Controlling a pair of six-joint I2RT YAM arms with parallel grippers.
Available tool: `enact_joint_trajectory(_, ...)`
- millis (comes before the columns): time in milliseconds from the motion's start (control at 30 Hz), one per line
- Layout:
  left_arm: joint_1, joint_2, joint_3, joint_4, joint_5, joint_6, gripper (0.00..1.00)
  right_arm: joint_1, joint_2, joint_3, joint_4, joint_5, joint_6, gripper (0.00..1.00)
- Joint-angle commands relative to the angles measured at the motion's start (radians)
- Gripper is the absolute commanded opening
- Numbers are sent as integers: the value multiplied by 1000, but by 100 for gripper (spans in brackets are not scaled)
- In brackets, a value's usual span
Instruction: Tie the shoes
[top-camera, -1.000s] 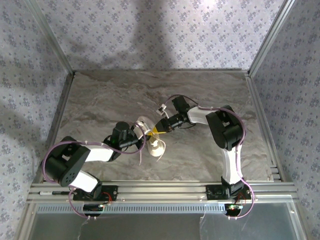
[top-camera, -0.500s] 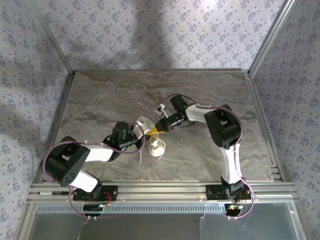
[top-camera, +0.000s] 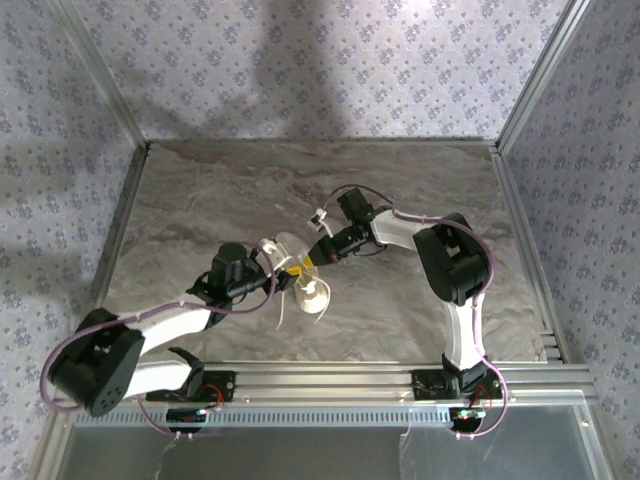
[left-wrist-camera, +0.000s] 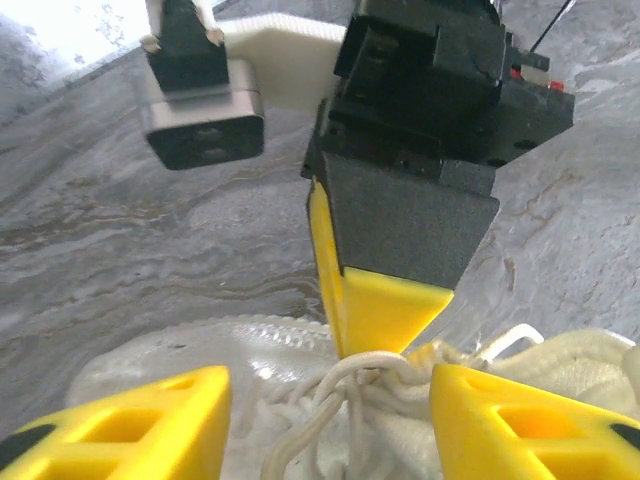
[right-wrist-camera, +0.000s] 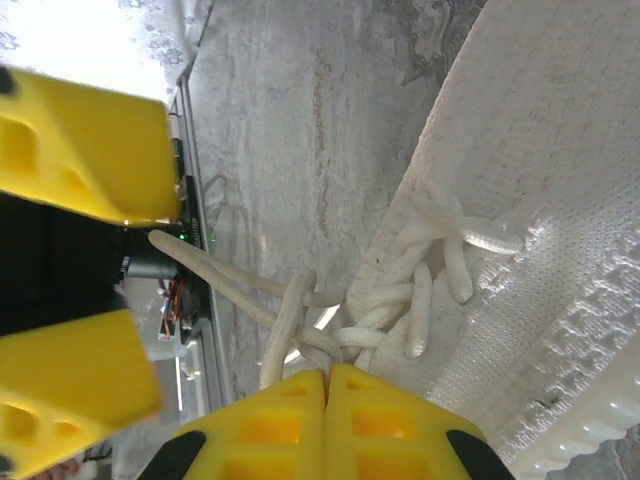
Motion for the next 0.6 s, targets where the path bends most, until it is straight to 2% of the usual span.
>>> enact_joint_trajectory(0, 48, -110, 1, -147, -1, -47, 61, 12, -33, 0, -30, 47, -37, 0)
enact_joint_trajectory(133, 170, -221, 54, -339, 2, -257, 63, 15, -42, 7, -42, 80, -47, 0)
enact_joint_trajectory(267, 225, -221, 117, -492, 87, -314, 59, 20, -38, 26, -71, 92, -63, 0)
enact_joint_trajectory(400, 225, -165, 119, -481, 124, -363, 58, 30, -32, 58, -127, 116, -106, 0)
enact_joint_trajectory(500, 222, -129, 117, -405, 176, -384, 59, 32, -33, 60, -132, 117, -108, 0)
enact_joint_trajectory(567, 213, -104, 120, -376, 168, -379, 61, 33, -31, 65, -144, 119, -115, 0)
